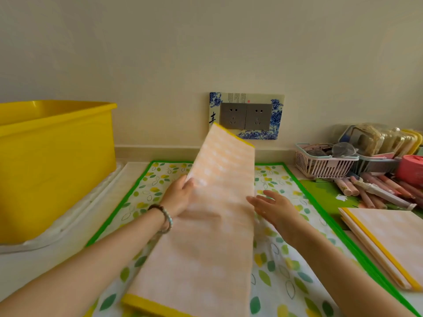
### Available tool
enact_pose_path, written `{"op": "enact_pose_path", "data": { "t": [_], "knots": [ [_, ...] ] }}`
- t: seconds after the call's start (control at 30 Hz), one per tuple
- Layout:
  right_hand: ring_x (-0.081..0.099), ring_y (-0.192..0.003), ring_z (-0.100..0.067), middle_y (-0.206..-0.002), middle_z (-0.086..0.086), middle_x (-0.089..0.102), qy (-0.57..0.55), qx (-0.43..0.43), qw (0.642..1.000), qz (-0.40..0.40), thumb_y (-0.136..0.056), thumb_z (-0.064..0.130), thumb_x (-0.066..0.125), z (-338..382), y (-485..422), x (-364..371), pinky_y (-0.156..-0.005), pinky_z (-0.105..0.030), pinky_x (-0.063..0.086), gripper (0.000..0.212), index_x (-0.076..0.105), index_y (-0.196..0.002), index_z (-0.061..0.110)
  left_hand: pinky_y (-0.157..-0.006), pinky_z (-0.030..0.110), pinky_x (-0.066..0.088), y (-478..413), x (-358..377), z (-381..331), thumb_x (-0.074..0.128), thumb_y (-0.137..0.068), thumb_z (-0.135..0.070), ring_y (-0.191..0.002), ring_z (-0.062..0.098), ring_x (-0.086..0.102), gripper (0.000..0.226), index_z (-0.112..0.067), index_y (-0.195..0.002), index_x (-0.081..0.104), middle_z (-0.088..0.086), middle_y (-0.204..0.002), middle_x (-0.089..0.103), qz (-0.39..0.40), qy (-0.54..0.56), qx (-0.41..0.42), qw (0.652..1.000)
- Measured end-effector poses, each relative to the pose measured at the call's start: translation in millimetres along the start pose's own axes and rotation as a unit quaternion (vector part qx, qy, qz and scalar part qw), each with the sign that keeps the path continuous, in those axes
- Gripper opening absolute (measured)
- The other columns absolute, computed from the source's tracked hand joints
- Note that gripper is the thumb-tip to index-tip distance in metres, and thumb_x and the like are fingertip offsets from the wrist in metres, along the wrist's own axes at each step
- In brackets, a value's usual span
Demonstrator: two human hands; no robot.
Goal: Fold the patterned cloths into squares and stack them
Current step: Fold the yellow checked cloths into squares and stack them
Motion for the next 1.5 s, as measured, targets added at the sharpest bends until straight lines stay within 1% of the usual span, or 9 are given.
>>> {"op": "enact_pose_path", "data": {
  "t": [0.13,0.27,0.47,0.53,0.6,0.8,0.97,1.13,1.5],
  "knots": [
    [0.070,-0.084,-0.026,-0.096,-0.013,0.072,-0.006,0.057,0.996,0.072,-0.084,0.013,0.068,-6,6,9,-0.068,-0.031,0.058,0.041,0.058,-0.122,0.006,-0.102,0.026,0.031,5,11,7,0.034,-0.101,-0.025,-0.133,0.024,0.037,0.046,-0.002,-0.142,0.032,0.011,-0.144,0.039,0.005,0.011,-0.095,0.995],
    [0.071,-0.082,-0.026,-0.097,-0.011,0.071,0.081,0.041,0.995,0.045,-0.081,0.014,0.072,-11,1,5,-0.066,-0.032,0.059,0.041,0.057,-0.119,0.012,-0.097,0.028,0.034,5,17,17,0.034,-0.101,-0.022,-0.126,0.026,0.042,0.045,0.001,-0.140,0.033,0.014,-0.139,0.042,0.066,-0.048,-0.163,0.983],
    [0.068,-0.085,-0.023,-0.103,-0.009,0.068,0.107,0.022,0.993,0.048,-0.080,0.017,0.073,-11,0,5,-0.066,-0.029,0.057,0.049,0.053,-0.124,0.010,-0.065,0.026,0.035,3,8,22,0.043,-0.098,-0.026,-0.064,0.007,0.039,0.026,-0.022,-0.072,0.040,-0.003,-0.077,0.042,0.065,-0.123,-0.133,0.981],
    [0.067,-0.085,-0.022,-0.108,-0.008,0.065,0.135,0.016,0.990,0.036,-0.081,0.021,0.073,-9,0,3,-0.065,-0.029,0.056,0.052,0.050,-0.126,0.010,-0.072,0.024,0.037,11,3,16,0.048,-0.095,-0.026,-0.071,0.008,0.046,0.008,-0.021,-0.089,0.049,-0.002,-0.087,0.052,0.060,-0.136,-0.116,0.982],
    [0.067,-0.081,-0.022,-0.102,-0.003,0.063,0.208,-0.023,0.978,-0.023,-0.084,0.024,0.069,-3,0,-7,-0.070,-0.035,0.057,0.049,0.047,-0.125,0.013,-0.080,0.024,0.039,25,-4,9,0.050,-0.094,-0.031,-0.090,0.013,0.053,0.038,-0.016,-0.128,0.041,0.002,-0.115,0.055,0.072,-0.188,-0.080,0.976],
    [0.063,-0.086,-0.010,-0.117,0.006,0.062,0.406,-0.238,0.882,-0.029,-0.093,0.018,0.054,16,28,-21,-0.077,-0.032,0.054,0.028,0.053,-0.119,0.027,-0.102,0.018,0.028,81,-35,-8,0.051,-0.091,-0.044,-0.128,0.001,0.035,0.043,-0.034,-0.132,0.042,-0.020,-0.136,0.038,0.208,-0.216,0.074,0.951],
    [0.037,-0.134,-0.010,-0.154,0.015,0.020,0.653,-0.348,0.669,0.071,-0.098,0.035,0.043,0,52,-25,-0.109,-0.026,0.031,0.051,0.024,-0.145,0.039,-0.106,0.015,0.019,116,-42,-10,0.047,-0.081,-0.062,-0.129,-0.006,0.024,0.068,-0.037,-0.142,0.029,-0.020,-0.147,0.026,0.292,-0.262,0.074,0.917],
    [0.064,-0.107,-0.011,-0.132,0.005,0.057,0.675,-0.479,0.553,0.097,-0.067,0.026,0.084,-2,61,-30,-0.087,-0.027,0.051,0.074,0.051,-0.134,0.028,-0.108,0.016,0.003,128,-38,-5,0.048,-0.081,-0.066,-0.141,-0.001,0.002,0.082,-0.036,-0.148,0.012,-0.020,-0.155,0.006,0.338,-0.350,0.093,0.869],
    [0.062,-0.111,-0.013,-0.133,0.002,0.057,0.636,-0.542,0.522,0.169,-0.087,0.021,0.048,-7,67,-21,-0.088,-0.025,0.052,0.051,0.042,-0.138,0.023,-0.108,0.031,-0.019,131,-39,9,0.030,-0.039,-0.097,-0.131,-0.001,-0.032,0.131,-0.038,-0.143,-0.023,-0.026,-0.144,-0.033,0.423,-0.406,0.099,0.804]
  ]
}}
Point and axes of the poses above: each hand's wrist, its own y-axis away from the middle knuckle, its own x-axis out of the palm, z = x × y, the point moved 4 cm from there along -y, towards the middle knuckle
